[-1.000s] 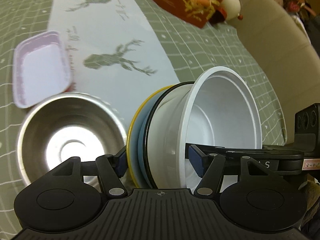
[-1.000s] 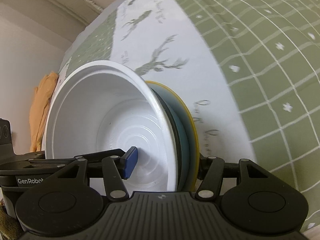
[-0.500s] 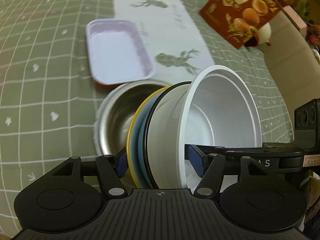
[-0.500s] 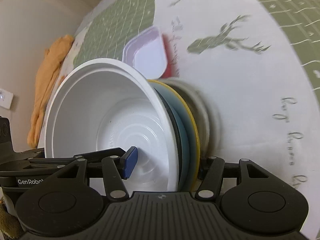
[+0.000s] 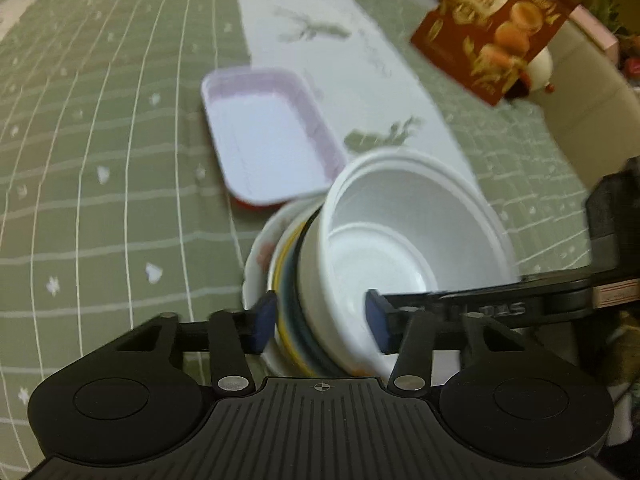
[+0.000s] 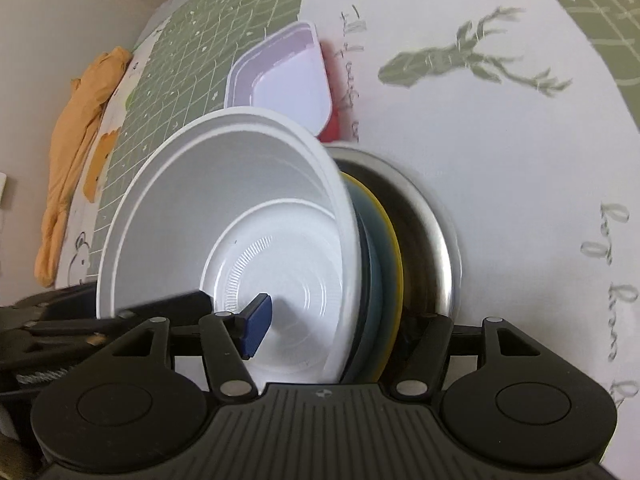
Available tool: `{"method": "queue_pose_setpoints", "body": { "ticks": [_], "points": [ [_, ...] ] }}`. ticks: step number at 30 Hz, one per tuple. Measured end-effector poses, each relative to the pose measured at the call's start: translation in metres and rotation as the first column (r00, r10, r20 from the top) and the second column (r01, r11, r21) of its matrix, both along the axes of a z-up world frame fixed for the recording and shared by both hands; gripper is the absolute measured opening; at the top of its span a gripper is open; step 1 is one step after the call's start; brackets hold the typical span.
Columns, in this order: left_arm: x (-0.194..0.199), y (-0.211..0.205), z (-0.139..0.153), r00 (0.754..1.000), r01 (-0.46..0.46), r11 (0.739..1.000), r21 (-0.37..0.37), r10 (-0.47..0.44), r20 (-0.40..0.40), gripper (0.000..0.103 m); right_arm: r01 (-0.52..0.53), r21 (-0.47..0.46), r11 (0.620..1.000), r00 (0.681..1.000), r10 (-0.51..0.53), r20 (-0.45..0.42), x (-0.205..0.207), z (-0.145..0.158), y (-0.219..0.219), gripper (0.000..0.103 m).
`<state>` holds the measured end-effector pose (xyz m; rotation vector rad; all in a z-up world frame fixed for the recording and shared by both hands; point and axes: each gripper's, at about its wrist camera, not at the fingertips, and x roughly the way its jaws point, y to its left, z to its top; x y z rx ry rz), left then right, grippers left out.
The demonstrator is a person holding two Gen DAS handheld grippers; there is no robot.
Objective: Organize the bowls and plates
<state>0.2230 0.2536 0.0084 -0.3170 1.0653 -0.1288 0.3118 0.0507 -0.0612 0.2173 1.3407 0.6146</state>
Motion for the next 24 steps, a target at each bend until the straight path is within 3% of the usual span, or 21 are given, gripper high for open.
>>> {"method": "queue_pose_setpoints", "body": {
  "ticks": [8,18,22,24],
  "points": [
    [-0.001,-0.005,0.006,1.000,-0.006,0.999,0.034,0.006,0.017,0.042,-0.024,-0.023,0.999,0.998,0.025,0.052,0.003,0.004,0.002,0.062],
    [-0.002,-0.006,0.010,1.000,-0.006,0.999,-0.040,0.007,0.021,0.032,0.010,-0.024,1.000,0.988,-0.006,0.152,-0.004,0.027,-0.016,0.063],
    [-0.005,-0.010,0.018,0.999,0.003,0.999,-0.051,0.000,0.044,0.031,0.020,-0.058,0.998,0.970,-0.006,0.241,-0.010,0.041,-0.023,0.064],
    [-0.005,-0.011,0.020,0.999,0.003,0.999,-0.045,-0.001,0.050,0.031,0.008,-0.030,1.000,0.959,0.001,0.282,-0.014,0.048,-0.029,0.064]
  ]
}}
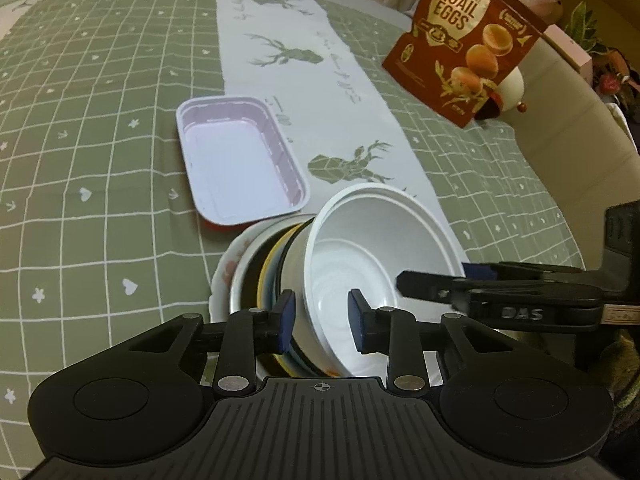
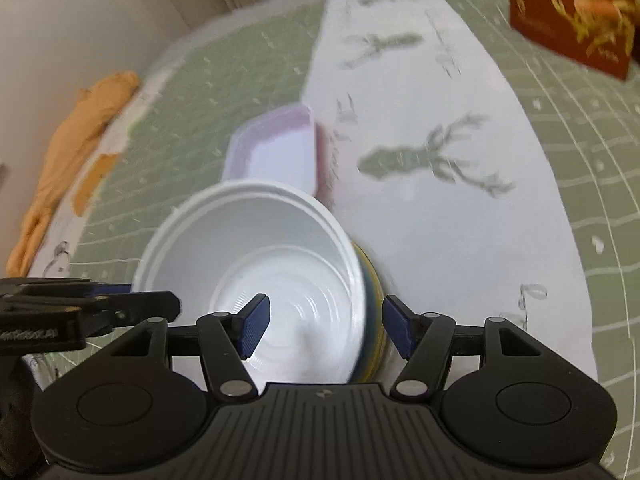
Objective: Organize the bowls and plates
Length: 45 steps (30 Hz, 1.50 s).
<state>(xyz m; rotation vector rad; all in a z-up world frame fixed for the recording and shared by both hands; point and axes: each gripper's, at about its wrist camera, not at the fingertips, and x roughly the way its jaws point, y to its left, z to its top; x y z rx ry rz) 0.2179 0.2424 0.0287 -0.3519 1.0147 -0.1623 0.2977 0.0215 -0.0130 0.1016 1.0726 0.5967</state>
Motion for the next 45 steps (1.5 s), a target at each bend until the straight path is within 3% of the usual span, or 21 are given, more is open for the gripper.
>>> {"method": "queue_pose_setpoints", "body": {
  "ticks": [6,12,21,32,39,45],
  "points": [
    [0.002,0.002,0.000,1.000,-0.029,0.999,0.023,0.029,-0.009,0.031,-0.011,0.011,1.000,0.990,0.009,0.138,-0.015,0.025,-0.003,0.064],
    [0.002,0.013,-0.004,0.996,-0.077,0.995,0.064,0.079,-0.033,0.031,-0.044,-0.016,0.999,0.992,0.045,0.120,-0.015,0.015,0.013,0.065],
    [0.004,0.027,-0.014,0.992,-0.114,0.992,0.054,0.117,-0.056,0.031,-0.096,-0.056,0.994,0.981,0.104,0.162,-0.017,0.014,0.033,0.067],
    [0.006,0.025,-0.014,0.992,-0.116,0.991,0.072,0.119,-0.041,0.031,-0.006,-0.151,0.989,0.975,0.039,0.217,-0.009,0.010,0.005,0.067],
    [0.002,0.021,-0.002,0.994,-0.112,0.991,0.067,0.112,-0.007,0.028,-0.031,-0.095,0.995,0.941,0.061,0.334,-0.026,0.029,-0.020,0.081],
    [0.006,0.018,-0.003,0.994,-0.111,0.992,0.066,0.111,-0.003,0.030,0.043,-0.142,0.989,0.936,0.010,0.352,-0.020,0.014,-0.025,0.081]
  ]
}}
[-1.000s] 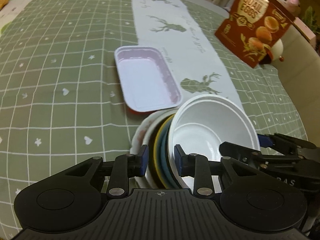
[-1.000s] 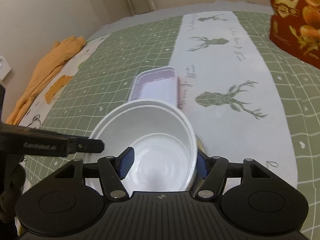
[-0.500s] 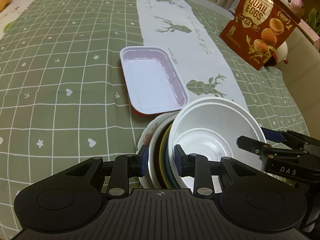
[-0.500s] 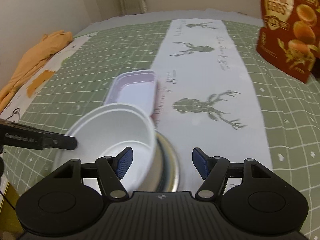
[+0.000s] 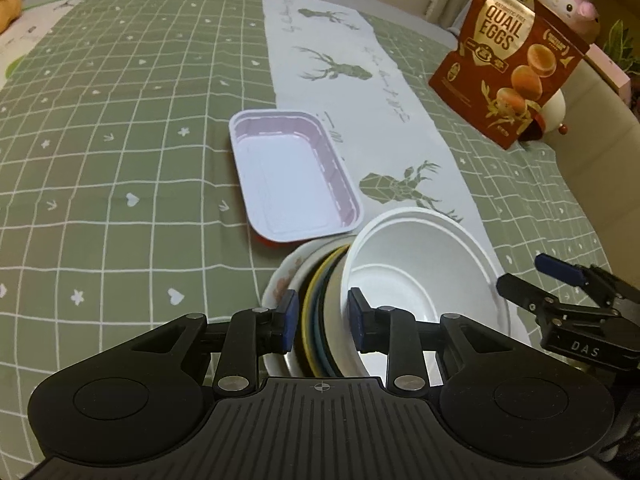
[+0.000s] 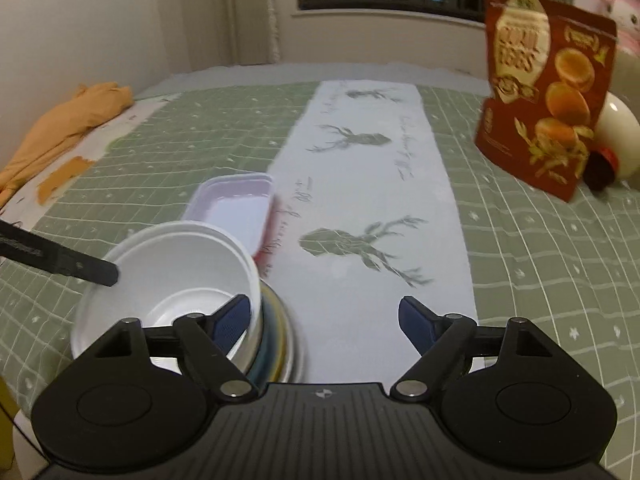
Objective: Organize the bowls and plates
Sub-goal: 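Open both tools and release the bowl stack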
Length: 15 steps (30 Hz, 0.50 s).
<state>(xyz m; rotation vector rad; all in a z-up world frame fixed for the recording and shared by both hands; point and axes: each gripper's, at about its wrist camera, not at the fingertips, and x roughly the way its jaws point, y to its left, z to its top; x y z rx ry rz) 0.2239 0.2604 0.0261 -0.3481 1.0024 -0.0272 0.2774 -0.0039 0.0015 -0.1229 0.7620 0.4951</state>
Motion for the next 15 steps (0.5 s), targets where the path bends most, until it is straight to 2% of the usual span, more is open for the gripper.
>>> {"method": "queue_pose_setpoints", "body": {
  "ticks": [6,9,13,15],
  "points": [
    [-0.001,0.001,-0.001,1.000,-0.003,1.000,0.001,0.003,0.005,0.031,0.007,0.034,0.999,1.000,-0.006,-0.030,0.004,-0.002,-0.007,0.082],
    [-0.002,0.003,0.003,1.000,0.006,1.000,-0.028,-0.006,0.013,0.026,0.001,0.016,1.000,1.000,0.000,-0.023,0.003,0.001,-0.004,0.081],
    [-0.007,0.019,0.030,0.991,-0.003,0.996,-0.085,0.015,0.136,0.026,-0.042,0.001,0.999,0.999,0.042,0.020,0.002,0.020,0.002,0.081],
    [-0.005,0.033,0.036,0.981,-0.054,0.992,-0.110,0.073,0.178,0.026,-0.062,-0.066,0.996,0.995,0.066,0.073,0.006,0.031,0.011,0.081]
  ]
}}
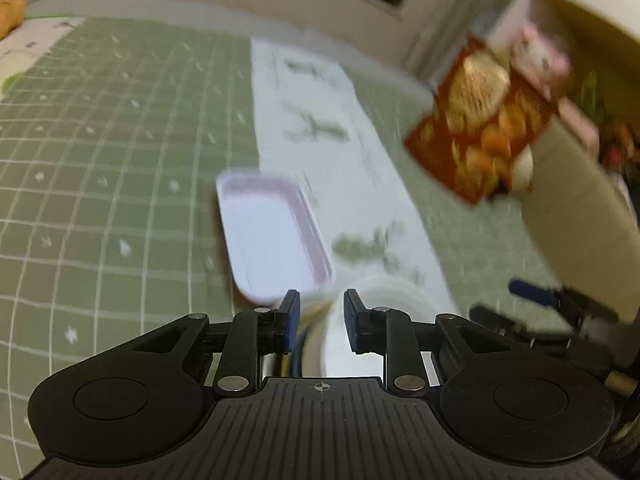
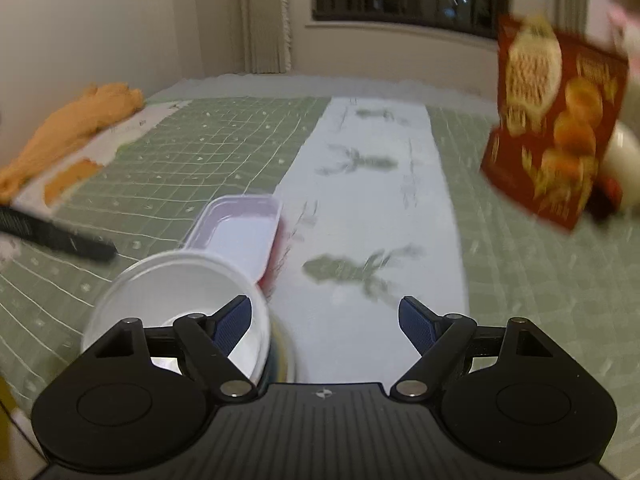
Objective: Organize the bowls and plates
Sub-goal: 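Open both tools and release the bowl stack, then move both tools to the red-and-white tray and grasp its rim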
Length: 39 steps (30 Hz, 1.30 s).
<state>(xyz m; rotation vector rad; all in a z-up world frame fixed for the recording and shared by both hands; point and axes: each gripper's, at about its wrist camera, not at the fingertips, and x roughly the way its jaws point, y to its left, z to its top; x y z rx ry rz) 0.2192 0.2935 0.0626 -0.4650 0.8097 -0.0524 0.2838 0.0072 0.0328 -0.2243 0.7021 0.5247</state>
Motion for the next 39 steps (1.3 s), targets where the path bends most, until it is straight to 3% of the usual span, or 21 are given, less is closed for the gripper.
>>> {"method": "queue_pose_setpoints", "body": {
  "ticks": [2,4,6,10,14,20,24,26,28,29,32,35,39],
  "points": [
    [0.008,0.013,-0.002,0.997,-0.068,0.998,0.007,0.068,0.036,0.026,-0.006,-0.072,0.997,0.999,0.009,0.043,0.011,0.006,0.011,0.081],
    [0.020,0.024,-0.016,0.989,-0.140,0.990,0.016,0.139,0.054,0.026,-0.009,-0.108,0.994,1.000,0.012,0.028,0.030,0.007,0.019,0.082],
    [0.032,0.036,-0.036,0.981,-0.185,0.983,-0.012,0.186,0.049,0.026,-0.008,-0.122,0.993,0.999,0.003,-0.042,0.056,0.005,0.028,0.082],
    [0.057,0.057,-0.090,0.977,-0.210,0.968,-0.137,0.215,0.017,0.026,0.045,-0.179,0.983,0.974,-0.083,-0.209,0.108,-0.005,0.053,0.082],
    [0.080,0.065,-0.118,0.979,-0.201,0.967,-0.159,0.204,0.000,0.026,-0.005,-0.159,0.987,0.940,-0.050,-0.336,0.150,-0.021,0.079,0.082],
    [0.091,0.072,-0.141,0.978,-0.209,0.967,-0.144,0.209,-0.014,0.027,-0.104,-0.221,0.970,0.917,0.007,-0.399,0.192,-0.064,0.126,0.081],
    [0.094,0.070,-0.146,0.983,-0.183,0.970,-0.163,0.184,-0.007,0.031,-0.162,-0.120,0.979,0.857,0.080,-0.508,0.203,-0.086,0.144,0.080],
    [0.095,0.068,-0.147,0.988,-0.156,0.970,-0.184,0.157,-0.011,0.031,-0.177,-0.083,0.981,0.827,0.102,-0.553,0.205,-0.098,0.149,0.074],
    [0.093,0.068,-0.147,0.992,-0.128,0.965,-0.231,0.129,-0.009,0.031,-0.182,-0.073,0.981,0.795,0.103,-0.598,0.206,-0.111,0.155,0.054],
    [0.093,0.067,-0.147,0.993,-0.115,0.961,-0.251,0.117,-0.005,0.031,-0.186,-0.070,0.980,0.778,0.104,-0.619,0.206,-0.116,0.156,0.052],
    [0.096,0.061,-0.148,0.995,-0.096,0.966,-0.242,0.096,-0.010,0.031,-0.174,-0.051,0.983,0.782,0.107,-0.614,0.207,-0.114,0.150,0.047],
    [0.105,0.054,-0.159,0.995,-0.089,0.972,-0.219,0.077,-0.064,0.031,-0.172,-0.060,0.983,0.788,0.101,-0.607,0.204,-0.114,0.149,0.046],
    [0.112,0.053,-0.168,0.996,-0.066,0.959,-0.276,0.047,-0.073,0.031,-0.200,-0.068,0.977,0.787,0.119,-0.606,0.202,-0.114,0.150,0.042]
  ]
}}
